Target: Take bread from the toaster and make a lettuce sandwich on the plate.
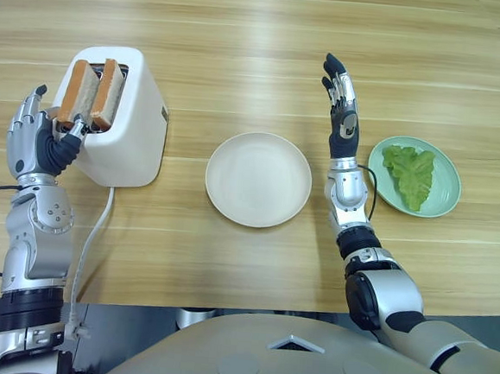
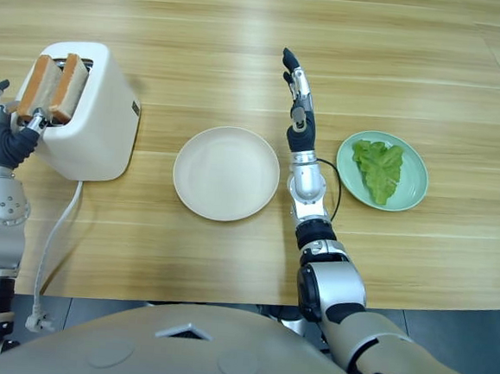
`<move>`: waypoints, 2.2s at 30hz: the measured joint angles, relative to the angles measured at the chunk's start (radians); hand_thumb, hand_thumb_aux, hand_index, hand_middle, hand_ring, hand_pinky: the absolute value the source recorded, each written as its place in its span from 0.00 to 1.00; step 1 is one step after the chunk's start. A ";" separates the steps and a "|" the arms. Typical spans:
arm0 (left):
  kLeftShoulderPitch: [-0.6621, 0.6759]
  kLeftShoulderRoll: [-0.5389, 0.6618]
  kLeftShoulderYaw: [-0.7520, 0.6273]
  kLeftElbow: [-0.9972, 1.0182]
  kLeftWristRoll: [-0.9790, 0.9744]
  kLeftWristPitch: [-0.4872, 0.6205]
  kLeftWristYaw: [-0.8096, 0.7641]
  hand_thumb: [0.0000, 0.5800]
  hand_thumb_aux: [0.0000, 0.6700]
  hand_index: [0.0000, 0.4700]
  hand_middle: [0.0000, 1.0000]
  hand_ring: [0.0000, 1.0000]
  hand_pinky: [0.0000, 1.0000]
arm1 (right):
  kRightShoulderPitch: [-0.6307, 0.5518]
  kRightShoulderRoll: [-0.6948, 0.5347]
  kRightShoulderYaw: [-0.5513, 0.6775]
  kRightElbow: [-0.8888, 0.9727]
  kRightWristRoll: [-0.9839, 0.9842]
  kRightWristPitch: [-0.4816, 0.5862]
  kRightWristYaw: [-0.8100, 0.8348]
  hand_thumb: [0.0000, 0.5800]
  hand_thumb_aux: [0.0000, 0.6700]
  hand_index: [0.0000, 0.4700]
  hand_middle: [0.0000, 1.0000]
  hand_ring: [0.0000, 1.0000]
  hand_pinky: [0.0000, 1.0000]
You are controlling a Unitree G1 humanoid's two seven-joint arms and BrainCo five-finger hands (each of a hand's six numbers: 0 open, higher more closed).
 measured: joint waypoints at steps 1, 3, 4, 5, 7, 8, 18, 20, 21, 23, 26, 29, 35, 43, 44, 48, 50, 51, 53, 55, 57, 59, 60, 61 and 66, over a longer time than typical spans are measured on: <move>0.000 -0.001 -0.004 0.001 0.000 -0.003 0.001 0.95 0.77 0.76 0.00 0.00 0.00 | 0.000 0.000 0.000 0.000 0.000 0.000 0.000 0.00 0.00 0.00 0.00 0.00 0.00; -0.001 -0.002 -0.008 0.001 -0.002 -0.007 0.004 1.00 1.00 0.98 0.00 0.00 0.00 | 0.000 0.001 0.000 0.000 -0.001 0.000 -0.001 0.00 0.00 0.00 0.00 0.00 0.00; -0.003 -0.002 -0.008 0.001 -0.002 -0.007 0.005 1.00 1.00 0.98 0.00 0.00 0.00 | 0.000 0.001 0.000 0.000 -0.001 0.000 -0.001 0.00 0.00 0.00 0.00 0.00 0.00; -0.006 -0.001 -0.007 0.001 -0.003 -0.007 0.006 1.00 1.00 0.98 0.00 0.00 0.00 | 0.000 0.001 0.000 0.000 -0.001 0.000 -0.001 0.00 0.00 0.00 0.00 0.00 0.00; -0.007 0.000 -0.008 0.001 -0.006 -0.007 0.006 1.00 1.00 0.98 0.00 0.00 0.00 | 0.000 0.001 0.000 0.000 -0.001 0.000 -0.001 0.00 0.00 0.00 0.00 0.00 0.00; -0.007 0.000 -0.008 0.001 -0.008 -0.008 0.006 1.00 1.00 0.98 0.00 0.00 0.00 | 0.000 0.001 0.000 0.000 -0.001 0.000 -0.002 0.00 0.00 0.00 0.00 0.00 0.00; -0.017 0.003 -0.015 0.009 -0.010 -0.011 0.007 1.00 1.00 0.98 0.00 0.00 0.00 | 0.000 0.001 0.000 0.000 -0.001 0.000 -0.003 0.00 0.00 0.00 0.00 0.00 0.00; -0.021 0.004 -0.015 0.013 -0.010 -0.012 0.007 1.00 1.00 0.98 0.00 0.00 0.00 | 0.000 0.001 0.000 0.000 -0.001 0.000 -0.003 0.00 0.00 0.00 0.00 0.00 0.00; -0.022 0.004 -0.015 0.014 -0.010 -0.012 0.007 1.00 1.00 0.98 0.00 0.00 0.00 | 0.000 0.001 0.000 0.000 -0.001 0.000 -0.003 0.00 0.00 0.00 0.00 0.00 0.00; -0.025 0.006 -0.015 0.014 -0.010 -0.013 0.005 1.00 1.00 0.98 0.00 0.00 0.00 | 0.000 0.001 0.000 0.001 -0.001 0.001 -0.003 0.00 0.00 0.00 0.00 0.00 0.00; -0.035 0.009 -0.015 0.012 -0.007 -0.013 0.004 1.00 1.00 0.98 0.00 0.00 0.00 | 0.000 0.002 0.000 0.003 -0.002 0.001 -0.003 0.00 0.00 0.00 0.00 0.00 0.00; -0.057 0.020 -0.015 -0.001 0.003 -0.013 0.005 1.00 1.00 0.98 0.38 0.38 0.38 | -0.001 0.003 0.001 0.004 -0.004 0.001 -0.003 0.00 0.00 0.00 0.00 0.00 0.00; -0.087 0.027 -0.019 -0.020 0.004 -0.017 0.005 1.00 1.00 0.98 1.00 1.00 1.00 | -0.001 0.006 0.001 0.013 -0.005 0.001 -0.004 0.00 0.00 0.00 0.00 0.00 0.00; -0.092 0.027 -0.015 -0.021 0.007 -0.026 0.021 1.00 1.00 0.98 1.00 1.00 1.00 | -0.001 0.006 0.004 0.013 -0.005 0.001 -0.003 0.00 0.00 0.00 0.00 0.00 0.00; -0.092 0.027 -0.015 -0.021 0.007 -0.027 0.021 1.00 1.00 0.98 1.00 1.00 1.00 | -0.001 0.006 0.004 0.013 -0.005 0.001 -0.003 0.00 0.00 0.00 0.00 0.00 0.00; -0.093 0.032 -0.016 -0.021 0.013 -0.027 0.026 1.00 1.00 0.98 1.00 1.00 1.00 | -0.001 0.006 0.005 0.013 -0.006 0.001 -0.003 0.00 0.00 0.00 0.00 0.00 0.00; -0.094 0.038 -0.016 -0.021 0.014 -0.027 0.025 1.00 1.00 0.98 1.00 1.00 1.00 | -0.001 0.006 0.008 0.013 -0.006 0.001 -0.003 0.00 0.00 0.00 0.00 0.00 0.00; -0.094 0.041 -0.016 -0.021 0.014 -0.027 0.024 1.00 1.00 0.98 1.00 1.00 1.00 | -0.001 0.006 0.009 0.013 -0.007 0.001 -0.003 0.00 0.00 0.00 0.00 0.00 0.00; -0.100 0.050 -0.015 -0.021 0.015 -0.027 0.023 1.00 1.00 0.98 1.00 1.00 1.00 | -0.001 0.006 0.011 0.013 -0.008 0.001 -0.003 0.00 0.00 0.00 0.00 0.00 0.00; -0.111 0.068 -0.014 -0.024 0.017 -0.027 0.017 1.00 1.00 0.98 1.00 1.00 1.00 | -0.001 0.007 0.014 0.013 -0.009 0.001 -0.003 0.00 0.00 0.00 0.00 0.00 0.00; -0.123 0.084 -0.009 -0.052 0.022 -0.027 0.015 1.00 1.00 0.98 1.00 1.00 1.00 | -0.001 0.007 0.019 0.014 -0.009 0.001 -0.003 0.00 0.00 0.00 0.00 0.00 0.00; -0.139 0.098 0.000 -0.076 0.023 -0.026 0.013 1.00 1.00 0.98 1.00 1.00 1.00 | -0.001 0.008 0.021 0.015 -0.010 0.001 -0.003 0.00 0.00 0.00 0.00 0.00 0.00; -0.143 0.107 0.006 -0.092 0.024 -0.025 0.009 1.00 1.00 0.98 1.00 1.00 1.00 | -0.001 0.007 0.021 0.019 -0.010 0.001 -0.003 0.00 0.00 0.00 0.00 0.00 0.00; -0.146 0.114 0.010 -0.101 0.025 -0.025 0.007 1.00 1.00 0.98 1.00 1.00 1.00 | -0.001 0.007 0.021 0.020 -0.010 0.001 -0.004 0.00 0.00 0.00 0.00 0.00 0.00; -0.180 0.135 0.046 -0.153 0.024 -0.025 0.004 1.00 1.00 0.98 1.00 1.00 1.00 | -0.001 0.008 0.022 0.021 -0.011 0.001 -0.004 0.00 0.00 0.00 0.00 0.00 0.00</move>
